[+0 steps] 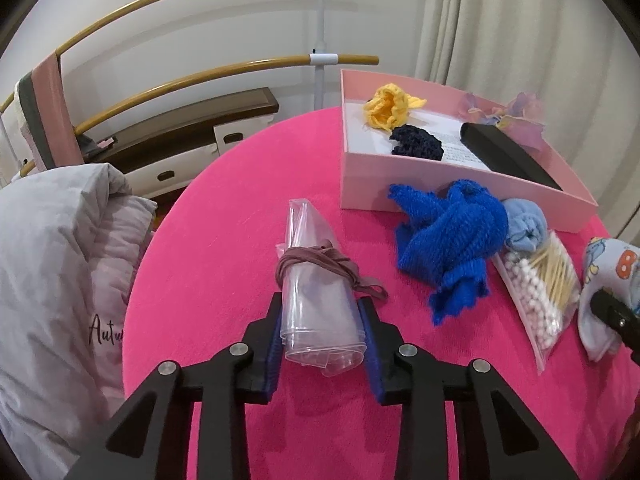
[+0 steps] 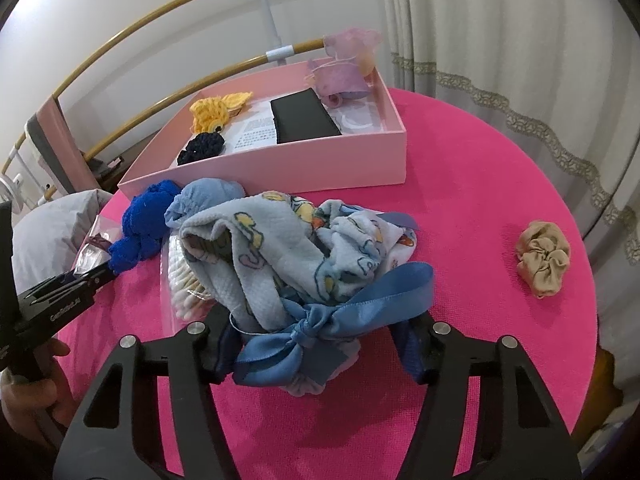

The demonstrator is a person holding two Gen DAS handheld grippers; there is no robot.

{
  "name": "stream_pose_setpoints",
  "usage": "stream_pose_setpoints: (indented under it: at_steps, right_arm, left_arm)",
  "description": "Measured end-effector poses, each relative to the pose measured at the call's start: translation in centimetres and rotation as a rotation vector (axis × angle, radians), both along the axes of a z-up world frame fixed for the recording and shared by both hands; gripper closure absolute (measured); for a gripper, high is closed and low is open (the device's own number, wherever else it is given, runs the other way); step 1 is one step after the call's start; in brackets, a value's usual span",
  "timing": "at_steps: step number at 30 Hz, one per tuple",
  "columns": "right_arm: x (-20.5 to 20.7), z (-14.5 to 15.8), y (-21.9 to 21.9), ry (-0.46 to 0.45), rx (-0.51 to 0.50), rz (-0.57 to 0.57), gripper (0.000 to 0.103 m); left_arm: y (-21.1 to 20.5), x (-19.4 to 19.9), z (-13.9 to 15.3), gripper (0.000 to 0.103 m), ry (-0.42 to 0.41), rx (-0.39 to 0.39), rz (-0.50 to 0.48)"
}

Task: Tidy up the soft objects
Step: 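Grasp the clear plastic bag bundle with the left tool while the right tool grasps the patterned cloth, then carry the plastic bundle and patterned cloth into the pink box and release both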

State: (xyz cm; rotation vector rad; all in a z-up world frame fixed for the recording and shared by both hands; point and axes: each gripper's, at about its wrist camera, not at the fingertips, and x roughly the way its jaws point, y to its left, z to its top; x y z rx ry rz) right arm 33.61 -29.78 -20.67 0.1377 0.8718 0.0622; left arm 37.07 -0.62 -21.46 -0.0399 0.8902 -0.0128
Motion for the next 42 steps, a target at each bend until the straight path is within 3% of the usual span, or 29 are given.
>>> stream_pose_setpoints:
  at_steps: [24,42]
  right_arm:
    - [-3.8,5.0,0.2,-0.105,-0.002,0.012,0.046]
    - [-2.6,11.2,1.0,-0.228,-0.006,0.065,0.046]
  left_arm:
    - [-1.8,-7.5,7.3,0.073,-0.104,0.009,-0.051]
    - [-2.9,-7.0,14.3,0.072,-0.237,-0.018,-0.105]
